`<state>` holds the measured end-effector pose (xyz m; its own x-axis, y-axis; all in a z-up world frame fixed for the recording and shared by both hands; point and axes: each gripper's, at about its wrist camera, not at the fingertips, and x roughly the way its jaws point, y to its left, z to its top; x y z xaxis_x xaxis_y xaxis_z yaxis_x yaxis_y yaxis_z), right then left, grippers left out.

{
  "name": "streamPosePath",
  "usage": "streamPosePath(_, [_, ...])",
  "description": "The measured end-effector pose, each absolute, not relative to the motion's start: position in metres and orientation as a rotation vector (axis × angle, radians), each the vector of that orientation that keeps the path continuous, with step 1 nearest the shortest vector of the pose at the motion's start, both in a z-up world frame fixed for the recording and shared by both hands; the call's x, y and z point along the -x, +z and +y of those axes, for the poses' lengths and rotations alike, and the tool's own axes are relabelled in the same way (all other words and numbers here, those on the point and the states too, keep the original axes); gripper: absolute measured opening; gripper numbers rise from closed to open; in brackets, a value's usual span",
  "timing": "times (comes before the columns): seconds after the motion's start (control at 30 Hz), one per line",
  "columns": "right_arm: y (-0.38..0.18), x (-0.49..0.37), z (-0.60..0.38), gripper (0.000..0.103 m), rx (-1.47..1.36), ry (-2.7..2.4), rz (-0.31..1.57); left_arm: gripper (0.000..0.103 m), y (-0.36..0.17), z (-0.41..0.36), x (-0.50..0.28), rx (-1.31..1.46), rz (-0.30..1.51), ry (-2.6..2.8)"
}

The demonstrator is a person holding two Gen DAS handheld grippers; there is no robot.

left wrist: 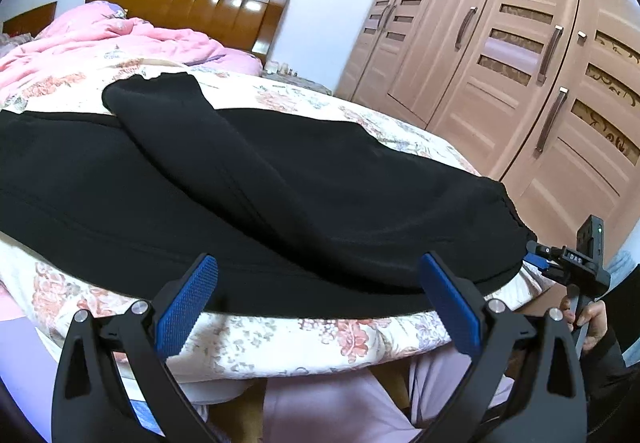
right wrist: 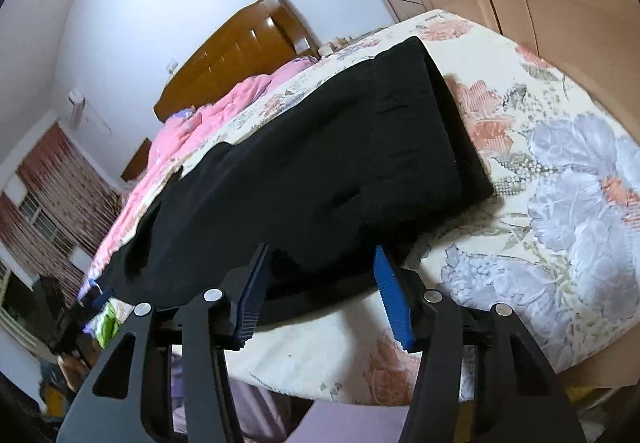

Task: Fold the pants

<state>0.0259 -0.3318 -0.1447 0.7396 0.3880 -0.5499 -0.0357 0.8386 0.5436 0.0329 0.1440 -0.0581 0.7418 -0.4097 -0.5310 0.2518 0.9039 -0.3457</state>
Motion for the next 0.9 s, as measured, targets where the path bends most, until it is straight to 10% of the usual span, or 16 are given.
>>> streamPosePath(0.3, [-0.154, -0.03, -0.34, 0.023, -0.573, 0.174, 0.668, 0.101, -0.063, 0.139, -0.042, 0.261, 0.681, -0.337])
streamPosePath(0.73, [-0.156, -0.026, -0.337, 0.023, -0.562, 0.169, 0.661, 0.097, -0.064, 0.138, -0.119, 0.392, 0.877, -0.248])
streamPosePath(0.9, [-0.155, -0.026, -0.337, 0.023, -0.556, 0.168, 0.663, 0.024, -0.067, 0.13, -0.138, 0.271, 0.917, -0.141])
